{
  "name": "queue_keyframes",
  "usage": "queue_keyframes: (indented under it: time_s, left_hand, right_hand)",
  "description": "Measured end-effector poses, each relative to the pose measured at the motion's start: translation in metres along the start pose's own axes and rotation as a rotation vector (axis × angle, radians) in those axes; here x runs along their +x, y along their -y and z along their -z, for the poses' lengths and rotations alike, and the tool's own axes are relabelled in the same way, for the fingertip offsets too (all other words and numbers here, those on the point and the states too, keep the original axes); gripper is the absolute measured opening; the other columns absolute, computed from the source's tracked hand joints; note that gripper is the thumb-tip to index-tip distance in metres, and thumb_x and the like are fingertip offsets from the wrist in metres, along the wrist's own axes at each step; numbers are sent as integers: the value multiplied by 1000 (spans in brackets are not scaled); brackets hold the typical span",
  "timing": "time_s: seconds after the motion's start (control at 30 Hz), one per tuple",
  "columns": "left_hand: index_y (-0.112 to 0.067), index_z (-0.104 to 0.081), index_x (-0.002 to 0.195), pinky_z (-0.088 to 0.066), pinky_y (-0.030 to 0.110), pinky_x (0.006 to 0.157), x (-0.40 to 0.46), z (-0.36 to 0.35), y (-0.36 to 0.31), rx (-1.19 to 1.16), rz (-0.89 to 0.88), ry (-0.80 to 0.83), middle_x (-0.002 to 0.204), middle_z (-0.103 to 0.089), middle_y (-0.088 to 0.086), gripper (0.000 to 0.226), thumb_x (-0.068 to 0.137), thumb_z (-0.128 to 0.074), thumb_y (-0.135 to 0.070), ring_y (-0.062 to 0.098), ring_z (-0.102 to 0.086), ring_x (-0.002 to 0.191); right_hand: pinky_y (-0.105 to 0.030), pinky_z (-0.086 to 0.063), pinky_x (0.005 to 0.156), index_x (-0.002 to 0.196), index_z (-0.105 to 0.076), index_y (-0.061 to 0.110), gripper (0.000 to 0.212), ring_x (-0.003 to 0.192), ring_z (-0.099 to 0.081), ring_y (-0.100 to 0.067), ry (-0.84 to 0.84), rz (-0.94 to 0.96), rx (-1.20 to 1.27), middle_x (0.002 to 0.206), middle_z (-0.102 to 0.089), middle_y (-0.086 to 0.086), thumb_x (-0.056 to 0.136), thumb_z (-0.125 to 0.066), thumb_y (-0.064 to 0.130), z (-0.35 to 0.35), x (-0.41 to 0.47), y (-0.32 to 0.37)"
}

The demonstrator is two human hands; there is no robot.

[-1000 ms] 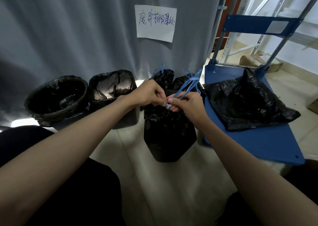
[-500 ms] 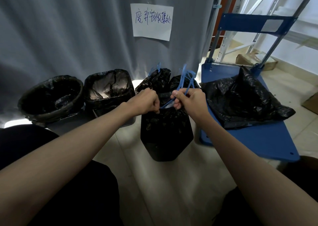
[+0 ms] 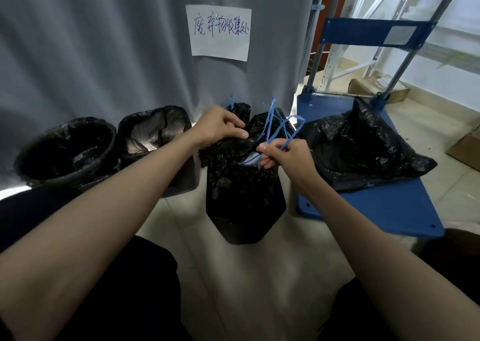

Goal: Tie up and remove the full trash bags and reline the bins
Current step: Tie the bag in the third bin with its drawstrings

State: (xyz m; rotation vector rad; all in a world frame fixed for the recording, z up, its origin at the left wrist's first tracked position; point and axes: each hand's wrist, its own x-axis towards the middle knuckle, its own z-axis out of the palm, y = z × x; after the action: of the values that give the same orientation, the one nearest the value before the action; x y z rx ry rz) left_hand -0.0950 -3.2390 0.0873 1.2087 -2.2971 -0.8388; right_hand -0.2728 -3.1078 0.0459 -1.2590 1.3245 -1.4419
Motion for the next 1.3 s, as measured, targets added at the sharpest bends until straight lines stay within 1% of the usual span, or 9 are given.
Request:
queue_keyframes:
  time_s: [0.13,0.2,0.3,0.4,0.57,0.7,0.9,1.03,1.3]
  left_hand:
    - [-18,-68,122,-47,25,68,13,-20,-17,30,67,133,85,-69,-7,65,68,-83,-50,-1,-63,82]
    - [-18,-69,120,-49,20,72,19,-30,-23,53,66,164,101,-66,-13,60,70,-81,-50,-4,-56,94]
    - [-17,-77,101,-36,1,51,28,-46,-26,31,71,193,81,-70,-9,33,76,-80,-39,-11,-61,75]
    - [-9,-79,86,-42,9,60,34,-54,-28,8,64,171,57,-64,-11,20,78,-79,-27,-11,-53,52]
    - [0,-75,73,-48,15,53,36,-45,-23,-114,104,116,58,-69,2,20,75,-82,-19,6,-58,48]
    - [-2,-75,68,-52,20,54,34,-29,-10,-157,168,-7,59,-71,3,20,73,-85,-19,10,-63,49]
    - [-4,-74,65,-53,18,53,14,-3,-3,-148,222,-113,56,-70,2,19,71,-85,-18,8,-64,47]
    - [3,-74,71,-53,15,51,-2,10,-10,-139,219,-169,56,-69,6,21,73,-84,-16,9,-63,45]
    - [4,-74,78,-50,10,50,-20,23,-21,-104,221,-133,55,-68,1,22,75,-83,-15,2,-63,44]
  right_hand:
    - [-27,-56,60,81,-70,-11,20,59,-66,-22,39,1,-40,71,-66,-27,89,-69,7,4,-6,5]
    - [-25,-56,59,82,-71,-8,15,58,-66,-21,50,1,-47,70,-66,-24,88,-69,5,5,-8,9]
    - [-24,-54,59,85,-73,-9,14,59,-65,-24,69,4,-75,72,-68,-24,88,-69,4,6,-10,12]
    - [-23,-55,58,90,-73,-11,16,57,-65,-21,90,11,-98,71,-68,-23,87,-69,4,7,-10,13]
    - [-25,-54,56,86,-72,-9,24,56,-64,-21,97,31,-107,67,-66,-16,95,-61,11,10,-7,14]
    - [-34,-47,52,74,-66,2,37,52,-56,-24,-29,65,-171,59,-59,-7,101,-52,22,13,1,12]
    - [-26,-42,59,63,-61,20,40,53,-52,-12,-212,14,-176,55,-55,3,100,-51,31,19,14,9]
    - [-32,-45,65,61,-62,23,39,54,-53,-12,-273,15,-159,55,-56,5,98,-52,33,15,23,16]
    - [-20,-44,48,71,-65,9,30,48,-52,-10,-163,-73,-29,62,-58,-5,98,-58,19,-11,38,26]
